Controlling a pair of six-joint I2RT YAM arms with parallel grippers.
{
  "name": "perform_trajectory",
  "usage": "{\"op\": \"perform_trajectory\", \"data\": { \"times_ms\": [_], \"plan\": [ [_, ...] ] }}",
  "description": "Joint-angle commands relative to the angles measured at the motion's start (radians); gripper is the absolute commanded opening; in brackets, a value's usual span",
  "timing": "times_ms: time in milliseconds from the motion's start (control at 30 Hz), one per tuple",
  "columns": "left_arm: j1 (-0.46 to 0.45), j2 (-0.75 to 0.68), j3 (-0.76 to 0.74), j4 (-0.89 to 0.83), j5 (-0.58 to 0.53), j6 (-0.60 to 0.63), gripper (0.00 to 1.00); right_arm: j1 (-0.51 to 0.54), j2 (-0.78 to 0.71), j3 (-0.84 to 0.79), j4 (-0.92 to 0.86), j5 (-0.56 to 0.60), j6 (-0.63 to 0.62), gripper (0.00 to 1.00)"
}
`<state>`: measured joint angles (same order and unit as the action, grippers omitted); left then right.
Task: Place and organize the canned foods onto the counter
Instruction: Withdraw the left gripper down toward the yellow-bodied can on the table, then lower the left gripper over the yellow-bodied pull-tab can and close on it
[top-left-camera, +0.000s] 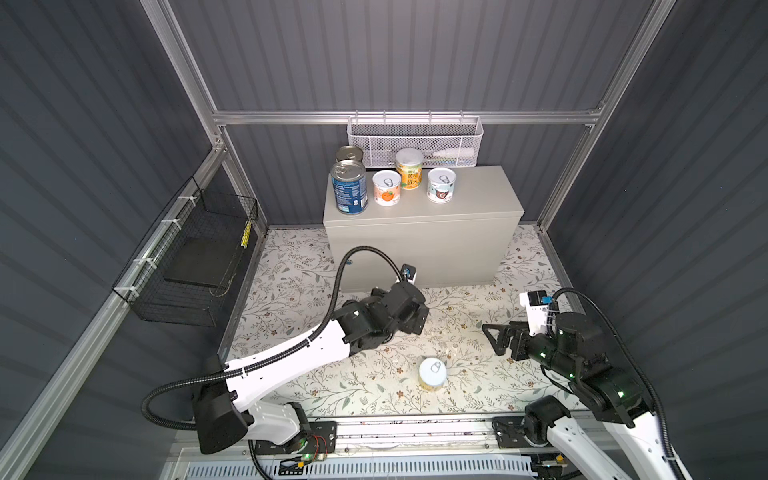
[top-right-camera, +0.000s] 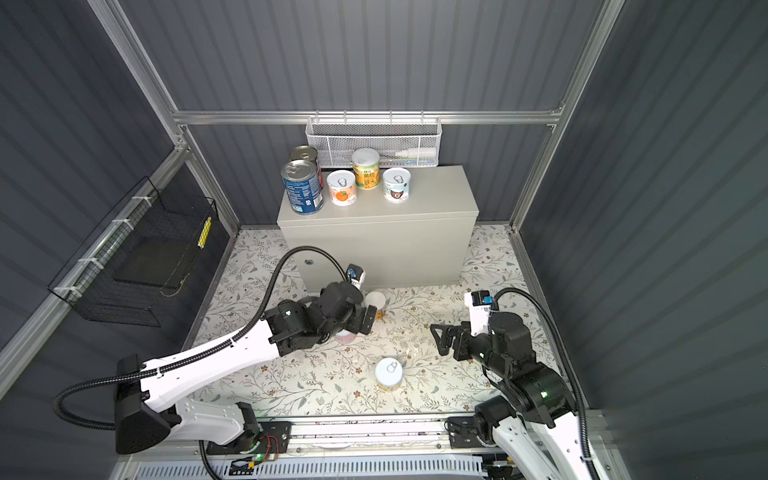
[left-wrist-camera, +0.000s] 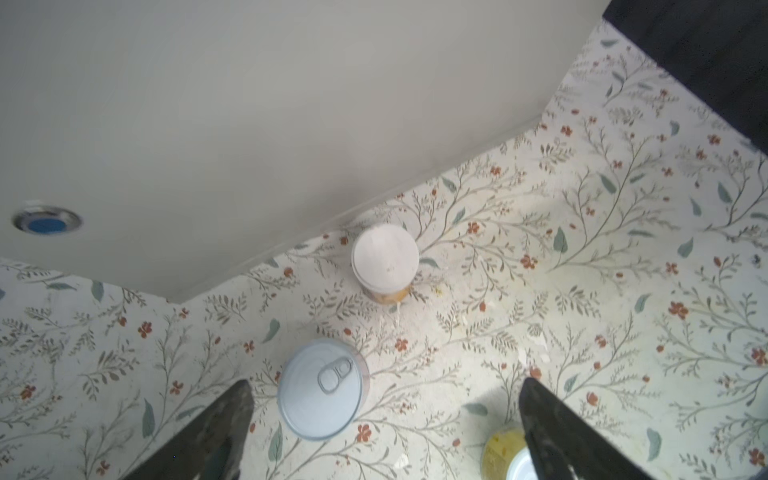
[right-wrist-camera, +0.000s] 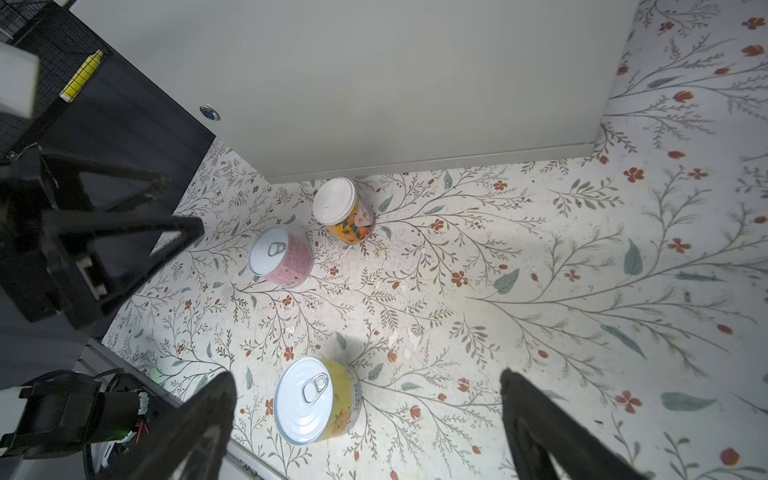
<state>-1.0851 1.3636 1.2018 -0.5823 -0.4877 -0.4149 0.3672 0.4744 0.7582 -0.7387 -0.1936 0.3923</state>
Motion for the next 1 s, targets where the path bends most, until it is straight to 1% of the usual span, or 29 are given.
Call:
{"op": "perform_trajectory", "data": {
  "times_ms": [0, 133, 333, 500, 667, 833, 967],
  "plan": [
    [-0.046, 0.012, -0.005, 0.051, 0.016, -0.063, 1.0, -0.002, -0.017, -0.003, -0.013, 0.001, 0.026, 0.99],
    [-0.116, 0.091, 0.035, 0.029, 0.023, -0.081, 1.0, -0.003, -0.03, 0.014, -0.051, -0.014, 0.037, 0.99],
    [-0.215, 0.239, 0.121, -0.07, 0.01, -0.135, 1.0, -0.003, -0.079, 0.029, -0.094, -0.008, 0.068, 0.99],
    [-0.269, 0.326, 0.156, -0.15, -0.03, -0.22, 1.0, -0.002, -0.094, 0.046, -0.123, -0.015, 0.074, 0.99],
    [-0.279, 0.32, 0.09, -0.126, -0.029, -0.291, 1.0, -0.003, -0.1, 0.053, -0.136, -0.018, 0.074, 0.99],
    [-0.293, 0.301, 0.05, -0.087, 0.009, -0.309, 1.0, -0.002, -0.097, 0.047, -0.129, -0.026, 0.067, 0.99],
    [-0.298, 0.324, 0.042, -0.086, 0.066, -0.312, 1.0, -0.003, -0.088, 0.044, -0.124, -0.032, 0.063, 0.99]
  ]
}}
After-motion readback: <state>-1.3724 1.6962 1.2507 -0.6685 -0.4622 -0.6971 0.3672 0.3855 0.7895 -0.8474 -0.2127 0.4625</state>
